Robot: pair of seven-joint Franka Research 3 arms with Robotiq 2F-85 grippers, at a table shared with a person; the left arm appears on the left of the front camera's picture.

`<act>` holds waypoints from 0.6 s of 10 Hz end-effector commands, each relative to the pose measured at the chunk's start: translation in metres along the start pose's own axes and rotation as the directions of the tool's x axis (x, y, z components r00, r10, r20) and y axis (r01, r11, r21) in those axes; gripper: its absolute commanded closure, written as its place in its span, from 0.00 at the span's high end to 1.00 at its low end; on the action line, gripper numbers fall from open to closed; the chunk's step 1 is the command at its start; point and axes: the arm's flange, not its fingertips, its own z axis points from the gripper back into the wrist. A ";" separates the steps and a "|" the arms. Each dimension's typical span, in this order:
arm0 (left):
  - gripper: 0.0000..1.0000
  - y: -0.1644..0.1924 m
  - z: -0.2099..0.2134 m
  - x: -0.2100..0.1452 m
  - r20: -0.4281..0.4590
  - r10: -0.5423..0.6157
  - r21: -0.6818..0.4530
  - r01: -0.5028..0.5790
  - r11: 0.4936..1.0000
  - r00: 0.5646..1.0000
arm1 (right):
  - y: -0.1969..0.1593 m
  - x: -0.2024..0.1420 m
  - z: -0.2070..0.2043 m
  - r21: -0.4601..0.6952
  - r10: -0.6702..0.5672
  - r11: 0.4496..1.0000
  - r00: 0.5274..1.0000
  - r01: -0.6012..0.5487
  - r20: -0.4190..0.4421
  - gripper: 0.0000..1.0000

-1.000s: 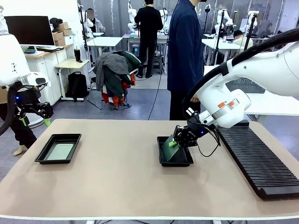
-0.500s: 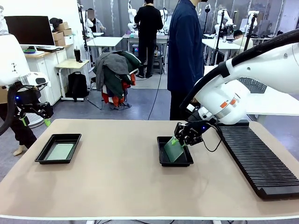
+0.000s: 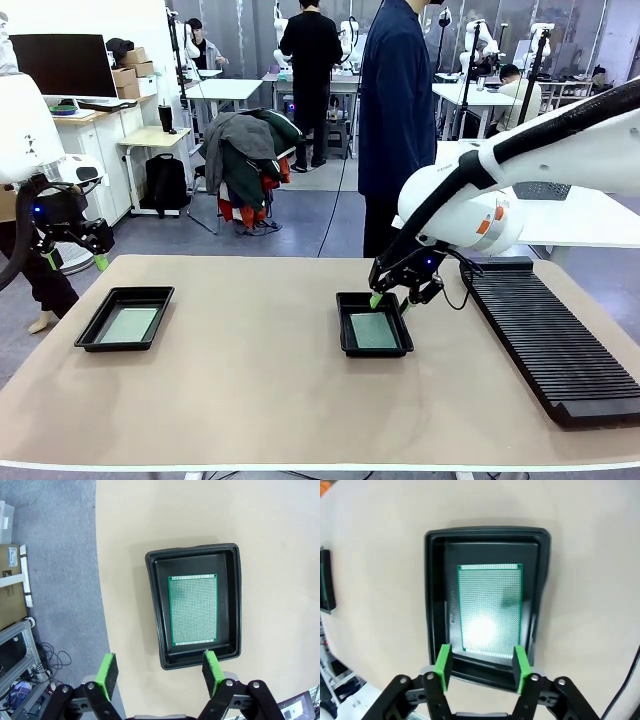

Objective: Inspect and transfer BCBs to ESD trays.
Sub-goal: Pick up the Blank PCB from the PCB Rack and place it in the right ESD tray.

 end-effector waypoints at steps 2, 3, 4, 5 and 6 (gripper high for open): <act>0.90 0.001 -0.002 -0.001 0.007 0.003 -0.005 -0.003 1.000 1.000 | 0.027 -0.004 0.028 -0.207 -0.035 0.978 0.999 0.034 -0.003 0.78; 0.90 0.001 -0.002 -0.001 0.007 0.003 -0.005 -0.003 1.000 1.000 | 0.030 -0.006 0.036 -0.242 -0.041 0.969 0.999 0.039 -0.002 1.00; 0.90 0.001 -0.002 -0.001 0.007 0.003 -0.005 -0.003 1.000 1.000 | 0.031 -0.008 0.042 -0.263 -0.046 0.964 0.999 0.041 -0.012 0.97; 0.90 0.001 -0.002 -0.001 0.007 0.003 -0.005 -0.003 1.000 1.000 | 0.030 -0.009 0.045 -0.274 -0.055 0.960 0.998 0.046 -0.026 1.00; 0.90 0.001 -0.002 -0.001 0.007 0.003 -0.005 -0.003 1.000 1.000 | 0.027 -0.009 0.049 -0.278 -0.063 0.959 0.998 0.055 -0.021 1.00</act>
